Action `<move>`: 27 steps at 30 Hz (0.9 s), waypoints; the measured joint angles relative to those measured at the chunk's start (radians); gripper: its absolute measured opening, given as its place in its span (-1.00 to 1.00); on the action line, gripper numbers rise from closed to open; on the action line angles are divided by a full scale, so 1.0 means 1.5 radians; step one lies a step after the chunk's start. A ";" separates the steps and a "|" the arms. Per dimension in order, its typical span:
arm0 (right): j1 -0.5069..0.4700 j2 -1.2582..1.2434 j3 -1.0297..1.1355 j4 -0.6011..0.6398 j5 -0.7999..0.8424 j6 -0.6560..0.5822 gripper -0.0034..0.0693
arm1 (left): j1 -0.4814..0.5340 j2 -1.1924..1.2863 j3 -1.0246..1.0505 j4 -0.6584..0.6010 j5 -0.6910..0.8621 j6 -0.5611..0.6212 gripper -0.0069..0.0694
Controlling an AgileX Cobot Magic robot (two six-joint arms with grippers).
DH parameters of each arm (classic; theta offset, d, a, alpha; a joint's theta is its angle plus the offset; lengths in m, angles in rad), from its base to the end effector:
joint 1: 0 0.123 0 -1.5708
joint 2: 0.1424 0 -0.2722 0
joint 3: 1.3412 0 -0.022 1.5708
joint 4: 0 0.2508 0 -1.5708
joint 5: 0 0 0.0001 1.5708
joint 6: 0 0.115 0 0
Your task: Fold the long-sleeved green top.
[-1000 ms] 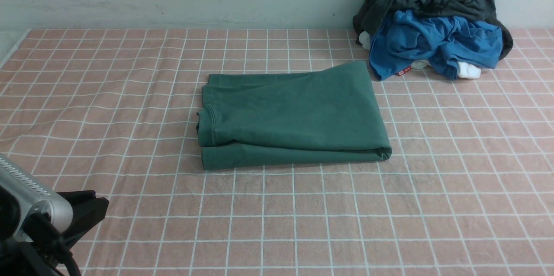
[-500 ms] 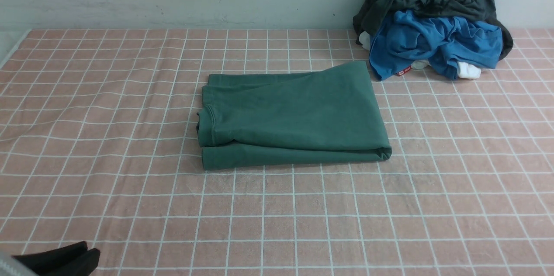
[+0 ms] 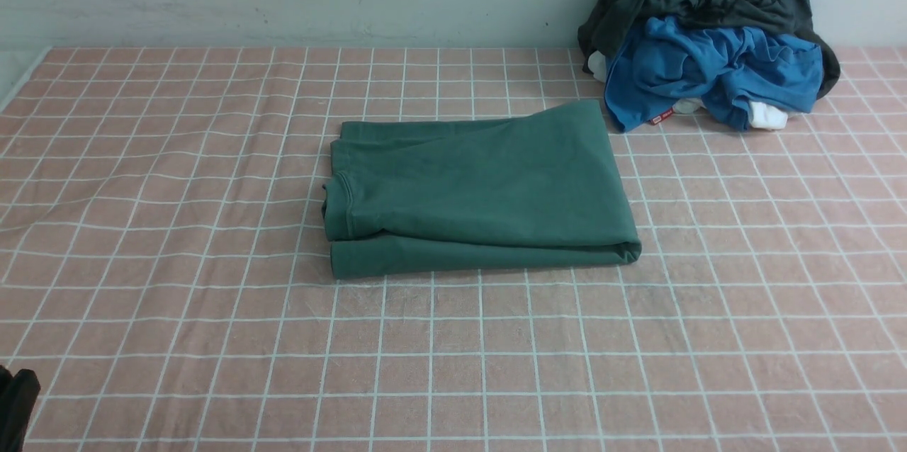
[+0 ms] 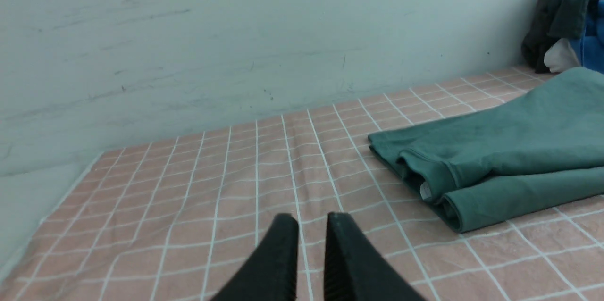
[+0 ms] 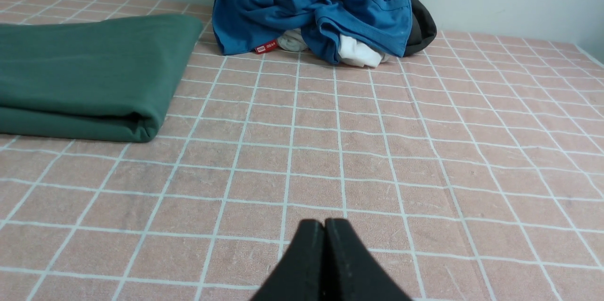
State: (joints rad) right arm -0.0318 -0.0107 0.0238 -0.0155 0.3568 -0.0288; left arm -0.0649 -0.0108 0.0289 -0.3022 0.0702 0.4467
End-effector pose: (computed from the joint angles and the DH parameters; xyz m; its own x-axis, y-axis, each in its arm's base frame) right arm 0.0890 -0.0035 0.1671 -0.2801 -0.0344 -0.9593 0.0249 0.9988 -0.0431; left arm 0.0935 -0.0085 0.1981 0.0144 0.1440 -0.9895 0.0845 0.9859 0.1447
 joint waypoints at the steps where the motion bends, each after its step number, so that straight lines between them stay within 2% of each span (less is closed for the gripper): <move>1: 0.000 0.000 0.000 0.000 0.000 0.000 -0.93 | 0.004 0.000 0.000 0.011 0.017 -0.024 -0.61; 2: 0.000 0.000 0.000 0.000 0.000 0.000 -0.93 | 0.007 0.000 0.000 0.025 0.027 -0.037 -0.61; 6: 0.000 0.000 0.000 0.000 0.000 0.000 -0.93 | 0.016 0.000 0.000 0.131 0.170 -0.213 -0.61; 8: 0.000 0.000 0.000 0.000 0.000 0.000 -0.93 | 0.016 0.000 -0.003 0.148 0.183 -0.248 -0.61; 27: 0.000 0.000 0.000 0.000 0.000 0.000 -0.93 | 0.016 0.000 -0.005 0.146 0.194 -0.213 -0.63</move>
State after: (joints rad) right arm -0.0318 -0.0107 0.0238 -0.0159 0.3568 -0.0288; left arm -0.0404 -0.0108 0.0214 -0.0834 0.3615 0.1271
